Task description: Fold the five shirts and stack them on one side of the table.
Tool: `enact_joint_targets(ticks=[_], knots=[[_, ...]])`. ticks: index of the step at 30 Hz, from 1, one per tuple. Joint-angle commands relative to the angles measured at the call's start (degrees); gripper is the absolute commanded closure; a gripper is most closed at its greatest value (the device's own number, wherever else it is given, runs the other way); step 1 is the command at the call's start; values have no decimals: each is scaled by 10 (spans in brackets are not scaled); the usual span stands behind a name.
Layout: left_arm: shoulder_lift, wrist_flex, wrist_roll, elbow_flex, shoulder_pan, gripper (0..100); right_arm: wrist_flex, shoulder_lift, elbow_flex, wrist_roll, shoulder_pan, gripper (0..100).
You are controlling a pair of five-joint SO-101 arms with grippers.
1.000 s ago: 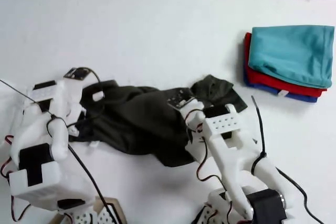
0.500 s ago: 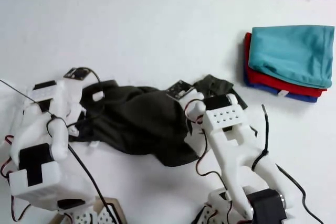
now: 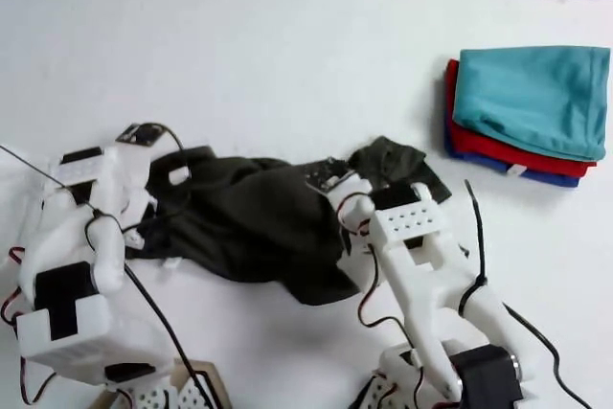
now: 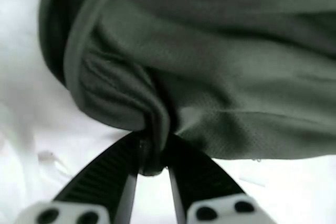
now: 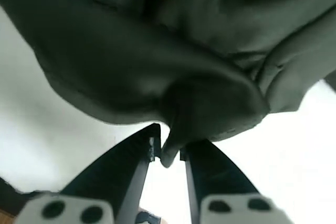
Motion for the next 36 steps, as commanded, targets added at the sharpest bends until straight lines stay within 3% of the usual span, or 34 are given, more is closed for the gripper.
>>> enact_joint_targets(ticks=[1, 5, 7, 12, 19, 27, 36], knots=[[-2, -24, 6, -7, 17, 974, -14, -19, 1, 0, -4, 927], [-2, -24, 6, -7, 17, 974, -32, -19, 11, 1, 0, 937], [-2, -22, 6, -7, 17, 974, -39, -24, 12, 3, 1, 987], [-6, -15, 6, -15, 17, 974, -18, -65, -34, 4, 43, 978], [-6, 128, 7, -141, 20, 974, 1, -182, -121, 4, 80, 978], [-6, 284, 7, -324, 20, 974, -44, -189, -125, -1, 103, 975], [-3, 300, 8, -336, 21, 974, -53, -181, -66, 1, 115, 978]])
